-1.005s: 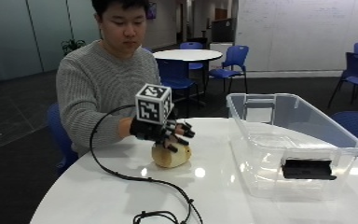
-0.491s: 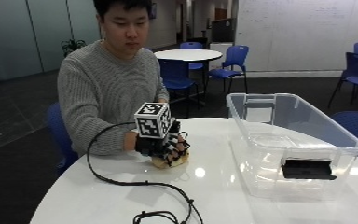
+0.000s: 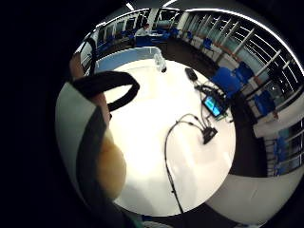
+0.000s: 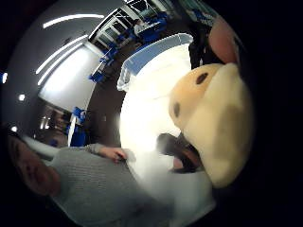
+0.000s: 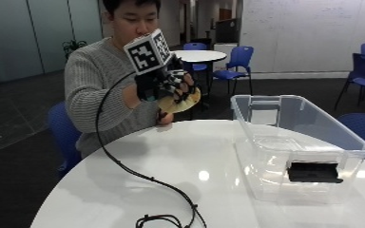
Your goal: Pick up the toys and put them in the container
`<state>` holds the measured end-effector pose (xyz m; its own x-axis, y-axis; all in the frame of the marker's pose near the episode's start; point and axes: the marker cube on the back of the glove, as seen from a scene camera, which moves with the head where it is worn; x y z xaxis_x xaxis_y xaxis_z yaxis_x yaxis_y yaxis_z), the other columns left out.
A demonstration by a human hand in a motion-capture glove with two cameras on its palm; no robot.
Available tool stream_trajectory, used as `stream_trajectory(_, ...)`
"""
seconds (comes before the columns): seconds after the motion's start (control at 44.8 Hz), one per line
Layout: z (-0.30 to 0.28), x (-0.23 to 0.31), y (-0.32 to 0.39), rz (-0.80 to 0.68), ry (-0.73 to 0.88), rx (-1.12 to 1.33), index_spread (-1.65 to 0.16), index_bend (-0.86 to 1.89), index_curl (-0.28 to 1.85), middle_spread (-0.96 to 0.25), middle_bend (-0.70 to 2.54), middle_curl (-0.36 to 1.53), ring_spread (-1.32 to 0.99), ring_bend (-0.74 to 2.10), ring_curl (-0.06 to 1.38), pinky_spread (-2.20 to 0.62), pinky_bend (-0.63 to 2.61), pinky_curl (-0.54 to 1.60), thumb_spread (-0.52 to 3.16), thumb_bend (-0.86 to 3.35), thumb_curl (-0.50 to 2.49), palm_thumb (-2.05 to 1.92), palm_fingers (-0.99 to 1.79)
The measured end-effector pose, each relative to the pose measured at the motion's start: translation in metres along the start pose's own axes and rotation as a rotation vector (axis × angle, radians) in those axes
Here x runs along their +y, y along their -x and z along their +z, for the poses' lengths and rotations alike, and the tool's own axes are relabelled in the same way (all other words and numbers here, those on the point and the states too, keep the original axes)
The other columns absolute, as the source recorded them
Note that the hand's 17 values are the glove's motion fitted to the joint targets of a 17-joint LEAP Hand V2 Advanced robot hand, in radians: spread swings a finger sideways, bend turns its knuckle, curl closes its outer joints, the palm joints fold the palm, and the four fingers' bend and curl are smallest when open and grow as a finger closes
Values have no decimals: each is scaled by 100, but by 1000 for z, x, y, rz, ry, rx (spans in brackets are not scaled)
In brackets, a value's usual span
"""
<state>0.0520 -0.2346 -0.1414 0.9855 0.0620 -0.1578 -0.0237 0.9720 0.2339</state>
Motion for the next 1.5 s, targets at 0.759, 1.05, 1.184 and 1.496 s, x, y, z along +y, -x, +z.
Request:
stream_trajectory(0.759, 167, -214, 127, -74, 450, -12, -44, 17, 52, -27, 42, 59, -50, 93, 64, -32, 120, 53, 89, -6, 82, 32, 9)
stream_trajectory(1.05, 162, -186, 118, -98, 444, -44, -39, 13, 42, -18, 14, 44, -22, 33, 43, -3, 93, 40, 111, -6, 54, -5, -26)
stream_trajectory(1.184, 130, -152, 94, -109, 394, -22, -38, 13, 39, -17, 13, 40, -16, 27, 40, 1, 85, 37, 117, -6, 46, -7, -21)
stream_trajectory(1.496, 27, -23, -52, 145, 208, 35, -38, 16, 35, -17, 15, 35, -12, 19, 38, 5, 74, 33, 121, -5, 33, -7, -12)
